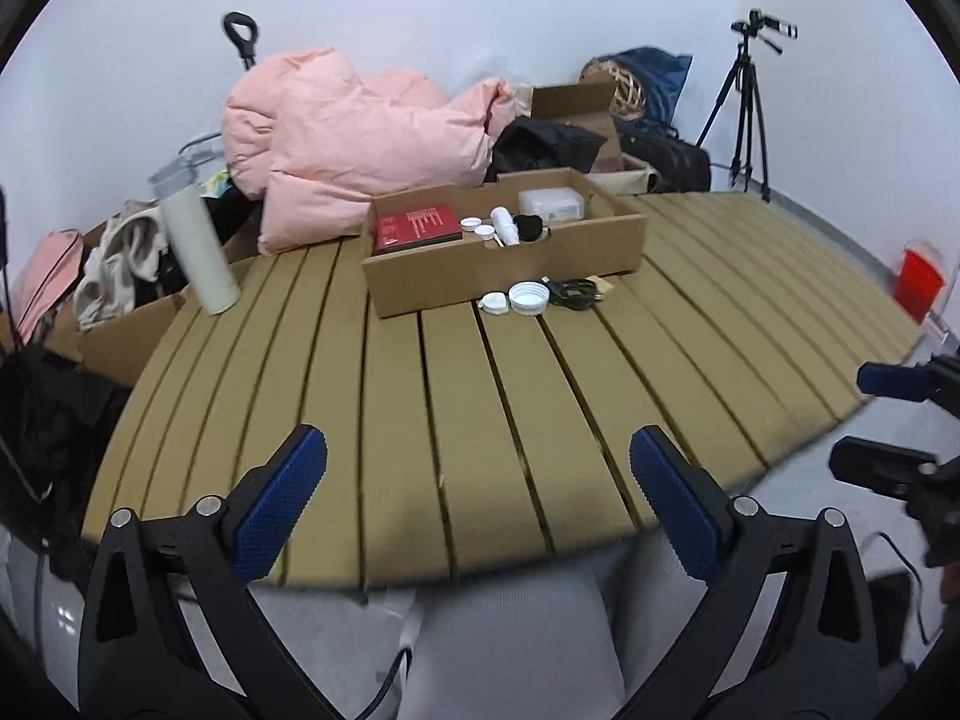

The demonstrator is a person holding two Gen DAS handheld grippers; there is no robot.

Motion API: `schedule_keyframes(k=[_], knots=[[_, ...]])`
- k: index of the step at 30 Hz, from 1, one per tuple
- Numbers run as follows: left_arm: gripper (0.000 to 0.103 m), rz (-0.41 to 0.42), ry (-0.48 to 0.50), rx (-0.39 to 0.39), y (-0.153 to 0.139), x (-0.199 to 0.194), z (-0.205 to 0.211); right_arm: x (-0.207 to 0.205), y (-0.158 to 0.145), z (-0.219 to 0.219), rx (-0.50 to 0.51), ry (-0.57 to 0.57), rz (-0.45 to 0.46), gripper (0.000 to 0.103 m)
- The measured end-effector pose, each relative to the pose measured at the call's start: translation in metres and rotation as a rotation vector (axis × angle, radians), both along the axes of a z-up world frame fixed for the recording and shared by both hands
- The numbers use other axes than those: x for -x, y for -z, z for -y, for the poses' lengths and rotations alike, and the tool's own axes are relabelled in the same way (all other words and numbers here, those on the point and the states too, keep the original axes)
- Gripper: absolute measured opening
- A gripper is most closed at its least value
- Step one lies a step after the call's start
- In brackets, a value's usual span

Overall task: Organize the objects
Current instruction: 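Reach the left gripper to a white lid while the right gripper reaches the black cable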

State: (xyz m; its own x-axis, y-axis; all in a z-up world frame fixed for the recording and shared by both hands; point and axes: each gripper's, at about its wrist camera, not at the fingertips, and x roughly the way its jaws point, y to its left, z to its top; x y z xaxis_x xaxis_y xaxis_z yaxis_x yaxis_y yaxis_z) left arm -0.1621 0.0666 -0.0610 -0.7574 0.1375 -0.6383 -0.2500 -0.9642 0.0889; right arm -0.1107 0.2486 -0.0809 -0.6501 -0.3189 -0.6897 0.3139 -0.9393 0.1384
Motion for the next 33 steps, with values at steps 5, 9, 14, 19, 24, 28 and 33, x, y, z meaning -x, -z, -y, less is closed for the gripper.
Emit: schedule_keyframes(k=[5,9,14,19,24,28,33], knots=[[0.09,0.093,0.013,-0.108,0.027,0.084,-0.023,0.08,0.017,-0.005,0.075,0.006,0.032,0.086],[0.072,0.212,-0.044,-0.258,0.049,0.146,-0.028,0.146,0.032,-0.006,0.126,0.025,0.072,0.067],[0.053,0.311,-0.142,-0.362,0.07,0.204,-0.035,0.216,0.053,-0.009,0.202,0.069,0.115,0.05],[0.02,0.382,-0.217,-0.297,0.095,0.222,-0.041,0.257,0.071,0.003,0.178,0.087,0.131,0.037],[0.005,0.392,-0.213,-0.323,0.097,0.216,-0.038,0.262,0.088,0.014,0.125,0.088,0.123,0.021],[0.0,0.409,-0.206,-0.334,0.092,0.201,-0.034,0.251,0.091,0.015,0.117,0.07,0.132,0.002],[0.0,0.365,-0.144,-0.284,0.068,0.159,-0.024,0.215,0.094,0.014,0.128,0.037,0.19,0.001]])
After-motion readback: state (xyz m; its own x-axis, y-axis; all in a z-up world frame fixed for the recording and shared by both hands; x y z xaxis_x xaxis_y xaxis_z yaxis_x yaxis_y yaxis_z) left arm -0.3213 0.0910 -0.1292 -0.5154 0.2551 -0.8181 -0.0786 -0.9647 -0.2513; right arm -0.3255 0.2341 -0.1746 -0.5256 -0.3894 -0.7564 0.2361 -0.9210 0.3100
